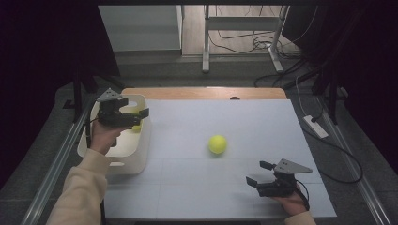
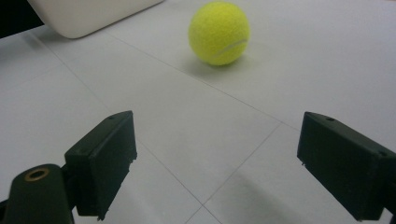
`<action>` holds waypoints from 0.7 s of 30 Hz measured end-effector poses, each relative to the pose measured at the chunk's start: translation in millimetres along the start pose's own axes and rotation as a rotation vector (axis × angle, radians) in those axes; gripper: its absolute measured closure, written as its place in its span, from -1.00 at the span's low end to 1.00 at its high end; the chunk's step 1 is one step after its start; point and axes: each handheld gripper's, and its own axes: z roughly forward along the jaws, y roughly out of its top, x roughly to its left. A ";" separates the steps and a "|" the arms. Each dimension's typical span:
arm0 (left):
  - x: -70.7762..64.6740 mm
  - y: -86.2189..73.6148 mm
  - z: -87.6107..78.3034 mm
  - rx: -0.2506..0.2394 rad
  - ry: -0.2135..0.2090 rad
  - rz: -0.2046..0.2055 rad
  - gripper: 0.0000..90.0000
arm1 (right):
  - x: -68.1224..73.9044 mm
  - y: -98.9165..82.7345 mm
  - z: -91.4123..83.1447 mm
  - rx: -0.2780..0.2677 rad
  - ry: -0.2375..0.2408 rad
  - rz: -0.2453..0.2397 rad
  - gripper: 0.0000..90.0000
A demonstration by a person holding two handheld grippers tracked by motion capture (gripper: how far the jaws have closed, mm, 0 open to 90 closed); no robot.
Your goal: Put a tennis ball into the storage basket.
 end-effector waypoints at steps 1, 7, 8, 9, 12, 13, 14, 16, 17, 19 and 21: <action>-1.4 0.0 -0.8 -0.004 -0.007 0.001 -0.92 | 0.2 -0.1 -0.4 -0.001 -0.004 0.000 -0.74; -11.8 -0.7 -1.7 -0.018 -0.045 0.011 -0.92 | 0.6 -0.4 -0.8 -0.005 -0.004 -0.003 -0.74; -13.8 -0.3 -0.5 -0.017 -0.052 0.014 -0.92 | 0.5 -0.5 -1.0 -0.005 -0.005 0.000 -0.74; -16.0 0.1 0.8 -0.016 -0.056 0.017 -0.92 | 0.4 -0.6 -1.3 -0.005 -0.005 0.001 -0.74; -22.0 1.4 4.2 -0.012 -0.069 0.028 -0.92 | 0.2 -1.0 -2.1 -0.004 -0.006 0.000 -0.74; -24.6 1.9 5.6 -0.010 -0.077 0.032 -0.91 | 0.4 -1.1 -2.5 -0.003 -0.006 -0.001 -0.74; -26.8 2.3 6.8 -0.010 -0.083 0.036 -0.91 | 0.5 -1.3 -2.8 -0.006 -0.006 0.000 -0.74; -31.8 3.3 8.6 -0.008 -0.094 0.047 -0.91 | 0.3 -1.5 -3.5 -0.008 -0.008 0.001 -0.74; -31.8 3.3 8.6 -0.008 -0.094 0.047 -0.90 | 0.3 -1.5 -3.5 -0.008 -0.008 0.001 -0.74; -36.9 4.2 10.0 -0.009 -0.106 0.054 -0.90 | 0.1 -1.2 -3.8 -0.009 -0.008 -0.001 -0.73; -43.0 5.1 10.7 -0.012 -0.120 0.065 -0.89 | 0.3 -1.1 -3.5 -0.008 -0.009 -0.003 -0.73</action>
